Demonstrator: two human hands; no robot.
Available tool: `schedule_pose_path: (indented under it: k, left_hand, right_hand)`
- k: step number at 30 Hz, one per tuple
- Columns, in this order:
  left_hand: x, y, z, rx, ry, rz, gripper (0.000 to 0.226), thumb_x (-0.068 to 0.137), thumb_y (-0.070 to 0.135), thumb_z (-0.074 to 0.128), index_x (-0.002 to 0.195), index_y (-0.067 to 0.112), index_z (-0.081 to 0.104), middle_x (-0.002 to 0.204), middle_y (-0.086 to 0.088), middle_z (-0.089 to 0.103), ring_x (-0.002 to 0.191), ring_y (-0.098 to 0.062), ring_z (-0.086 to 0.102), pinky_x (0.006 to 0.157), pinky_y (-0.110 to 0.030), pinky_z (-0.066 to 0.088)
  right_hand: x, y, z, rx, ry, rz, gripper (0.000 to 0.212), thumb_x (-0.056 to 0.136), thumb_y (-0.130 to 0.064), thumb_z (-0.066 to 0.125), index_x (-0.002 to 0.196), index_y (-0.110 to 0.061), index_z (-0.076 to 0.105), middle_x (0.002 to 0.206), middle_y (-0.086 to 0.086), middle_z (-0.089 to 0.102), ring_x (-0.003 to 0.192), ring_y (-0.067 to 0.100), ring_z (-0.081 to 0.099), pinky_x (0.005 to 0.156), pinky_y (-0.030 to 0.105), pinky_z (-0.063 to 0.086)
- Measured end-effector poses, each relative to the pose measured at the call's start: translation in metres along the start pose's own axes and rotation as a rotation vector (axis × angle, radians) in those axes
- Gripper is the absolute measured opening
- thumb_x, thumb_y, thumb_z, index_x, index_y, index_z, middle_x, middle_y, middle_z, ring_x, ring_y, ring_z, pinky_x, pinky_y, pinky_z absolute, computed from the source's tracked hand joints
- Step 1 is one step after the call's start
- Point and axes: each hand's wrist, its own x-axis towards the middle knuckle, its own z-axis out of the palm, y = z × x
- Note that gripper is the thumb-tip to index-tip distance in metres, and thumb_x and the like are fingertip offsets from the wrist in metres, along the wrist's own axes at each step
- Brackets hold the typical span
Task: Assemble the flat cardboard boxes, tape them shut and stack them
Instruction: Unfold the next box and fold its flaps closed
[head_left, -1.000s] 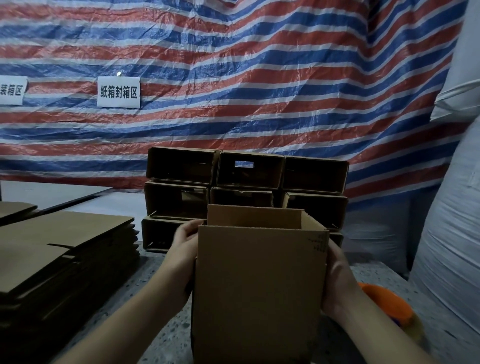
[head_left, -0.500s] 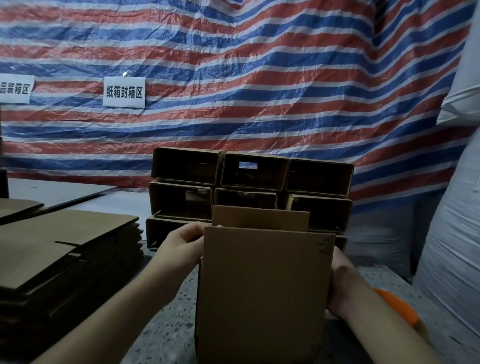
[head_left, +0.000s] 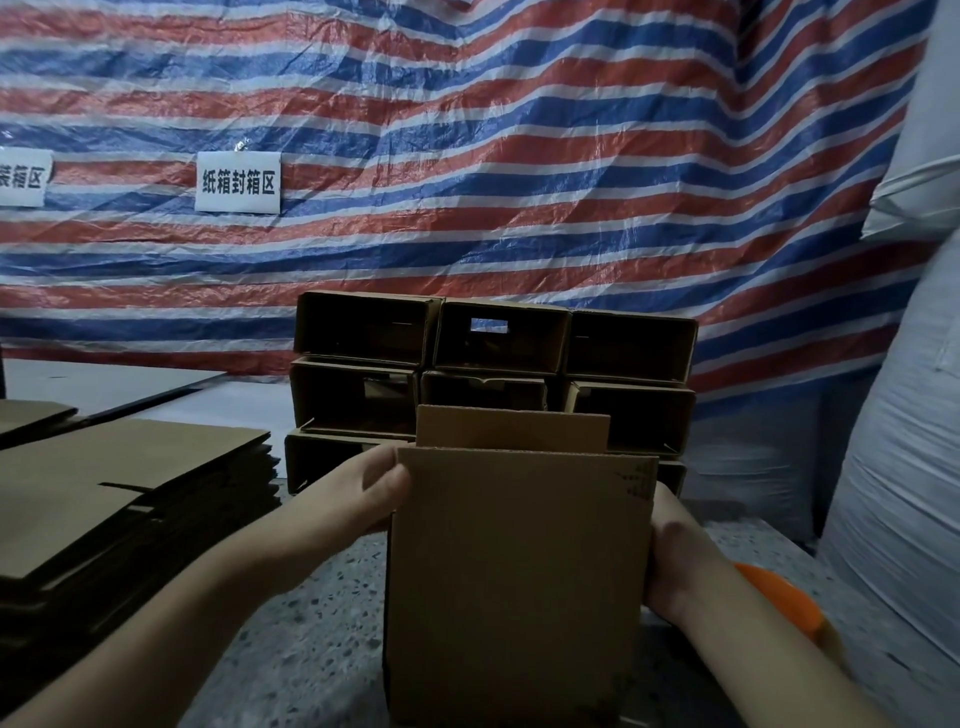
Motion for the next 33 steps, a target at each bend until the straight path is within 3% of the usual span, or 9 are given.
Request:
schedule_pose_path:
  k: [4, 9, 12, 15, 18, 22, 28, 31, 33]
  left_hand:
    - [0.002, 0.003, 0.010, -0.035, 0.136, -0.021, 0.074, 0.059, 0.076, 0.072, 0.112, 0.025, 0.065, 0.103, 0.012, 0.074, 0.098, -0.008, 0.070, 0.084, -0.025, 0.057]
    - [0.008, -0.003, 0.020, -0.113, 0.273, -0.049, 0.050, 0.066, 0.054, 0.070, 0.091, 0.011, 0.065, 0.079, 0.002, 0.071, 0.074, -0.011, 0.069, 0.063, -0.019, 0.051]
    - [0.011, -0.007, 0.024, -0.201, 0.301, -0.070, 0.046, 0.068, 0.047, 0.084, 0.095, 0.017, 0.061, 0.091, -0.001, 0.068, 0.078, -0.014, 0.064, 0.065, -0.025, 0.048]
    - [0.015, -0.010, 0.025, -0.297, 0.325, -0.101, 0.066, 0.061, 0.038, 0.086, 0.118, 0.028, 0.053, 0.117, -0.001, 0.059, 0.098, -0.020, 0.063, 0.072, -0.029, 0.051]
    - [0.014, -0.008, 0.023, -0.278, 0.284, -0.093, 0.091, 0.057, 0.040, 0.077, 0.138, 0.046, 0.036, 0.115, 0.018, 0.050, 0.101, -0.013, 0.061, 0.068, -0.020, 0.053]
    - [0.016, -0.007, 0.023, -0.269, 0.247, -0.072, 0.100, 0.060, 0.038, 0.075, 0.148, 0.046, 0.028, 0.116, 0.027, 0.047, 0.103, -0.006, 0.058, 0.070, -0.018, 0.051]
    - [0.014, -0.007, 0.024, -0.270, 0.273, 0.013, 0.104, 0.066, 0.027, 0.087, 0.149, 0.043, 0.027, 0.143, 0.020, 0.043, 0.134, -0.007, 0.040, 0.095, -0.028, 0.044]
    - [0.013, -0.005, 0.023, -0.209, 0.319, 0.006, 0.098, 0.064, 0.029, 0.082, 0.147, 0.044, 0.032, 0.144, 0.013, 0.046, 0.133, -0.011, 0.043, 0.108, -0.041, 0.040]
    - [0.011, -0.003, 0.022, -0.166, 0.322, 0.008, 0.093, 0.067, 0.033, 0.087, 0.143, 0.048, 0.037, 0.135, 0.011, 0.052, 0.125, -0.010, 0.049, 0.100, -0.035, 0.045]
  right_hand:
    - [0.003, 0.005, -0.005, 0.003, -0.085, -0.087, 0.065, 0.102, -0.016, 0.038, 0.042, -0.024, 0.062, 0.052, 0.001, 0.058, 0.042, 0.013, 0.058, 0.043, 0.024, 0.048]
    - [0.008, 0.011, -0.008, 0.070, -0.067, -0.128, 0.052, 0.102, -0.048, 0.040, 0.086, -0.015, 0.075, 0.085, 0.012, 0.073, 0.072, 0.023, 0.073, 0.061, 0.034, 0.057]
    - [0.012, 0.015, -0.011, 0.105, -0.110, -0.160, 0.071, 0.093, -0.071, 0.036, 0.102, -0.015, 0.079, 0.109, 0.020, 0.074, 0.097, 0.033, 0.073, 0.081, 0.044, 0.055]
    - [0.010, 0.016, -0.013, 0.090, -0.179, -0.204, 0.071, 0.086, -0.079, 0.045, 0.107, -0.019, 0.077, 0.115, 0.020, 0.072, 0.105, 0.034, 0.071, 0.083, 0.043, 0.057]
    - [0.009, 0.012, -0.015, 0.050, -0.243, -0.231, 0.046, 0.074, -0.058, 0.072, 0.105, -0.025, 0.077, 0.109, 0.015, 0.074, 0.094, 0.028, 0.073, 0.074, 0.037, 0.059]
    - [0.009, 0.004, -0.016, 0.028, -0.296, -0.273, 0.035, 0.075, -0.033, 0.067, 0.108, -0.043, 0.074, 0.109, 0.007, 0.075, 0.095, 0.026, 0.074, 0.072, 0.035, 0.059]
    - [0.010, -0.001, -0.015, 0.058, -0.306, -0.349, 0.054, 0.077, -0.014, 0.072, 0.119, -0.046, 0.061, 0.113, -0.008, 0.074, 0.104, 0.024, 0.072, 0.073, 0.029, 0.060]
    - [0.009, -0.002, -0.017, 0.034, -0.280, -0.380, 0.067, 0.076, -0.011, 0.076, 0.131, -0.043, 0.056, 0.124, -0.006, 0.070, 0.108, 0.021, 0.070, 0.076, 0.029, 0.060]
    - [0.010, -0.001, -0.019, 0.020, -0.250, -0.377, 0.071, 0.075, -0.014, 0.077, 0.136, -0.043, 0.054, 0.128, -0.003, 0.063, 0.108, 0.022, 0.070, 0.076, 0.029, 0.060]
